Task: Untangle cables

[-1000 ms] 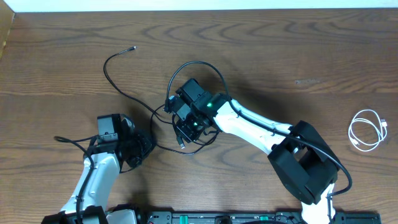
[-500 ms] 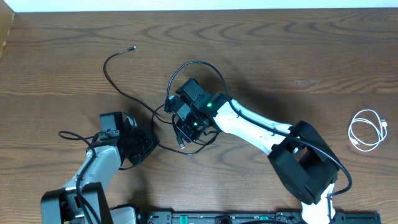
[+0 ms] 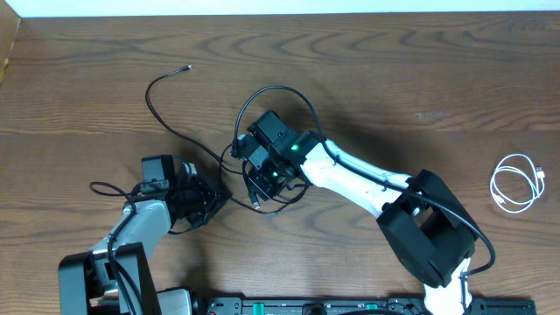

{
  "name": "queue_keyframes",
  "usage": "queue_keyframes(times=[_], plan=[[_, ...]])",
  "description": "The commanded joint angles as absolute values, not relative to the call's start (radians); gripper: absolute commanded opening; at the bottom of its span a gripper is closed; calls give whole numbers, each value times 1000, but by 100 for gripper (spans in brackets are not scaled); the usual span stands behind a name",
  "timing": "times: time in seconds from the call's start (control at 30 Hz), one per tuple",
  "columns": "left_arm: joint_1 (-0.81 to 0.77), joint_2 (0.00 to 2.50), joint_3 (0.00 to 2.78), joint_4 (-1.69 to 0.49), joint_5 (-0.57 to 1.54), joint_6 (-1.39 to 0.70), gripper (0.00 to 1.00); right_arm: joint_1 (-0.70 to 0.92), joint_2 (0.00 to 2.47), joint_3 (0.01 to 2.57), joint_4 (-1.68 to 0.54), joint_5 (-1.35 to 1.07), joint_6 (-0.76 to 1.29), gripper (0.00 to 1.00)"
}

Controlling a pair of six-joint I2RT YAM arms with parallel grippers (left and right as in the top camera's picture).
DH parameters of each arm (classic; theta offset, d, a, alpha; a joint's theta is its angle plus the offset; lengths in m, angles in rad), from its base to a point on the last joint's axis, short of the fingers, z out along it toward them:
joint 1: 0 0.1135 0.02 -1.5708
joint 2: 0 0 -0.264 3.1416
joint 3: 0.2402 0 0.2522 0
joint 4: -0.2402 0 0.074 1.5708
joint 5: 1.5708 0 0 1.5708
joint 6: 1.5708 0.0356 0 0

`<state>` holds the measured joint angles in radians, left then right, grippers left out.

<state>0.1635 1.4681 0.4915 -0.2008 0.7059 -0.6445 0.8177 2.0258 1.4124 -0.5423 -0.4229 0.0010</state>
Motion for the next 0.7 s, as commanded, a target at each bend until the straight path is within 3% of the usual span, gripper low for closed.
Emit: queue_keyframes(times=[0.0,0.37,0.67], plan=[[167,1476,484,-200,760,-656,8,820,2011,1411,-542,-420,14,1],[167,1477,465,-212,605,-626,8,820,2011,1411,-542,-420,14,1],[167,1478,444,-262,362,-626,8,820,2011,1411,-543,-420,14,1]])
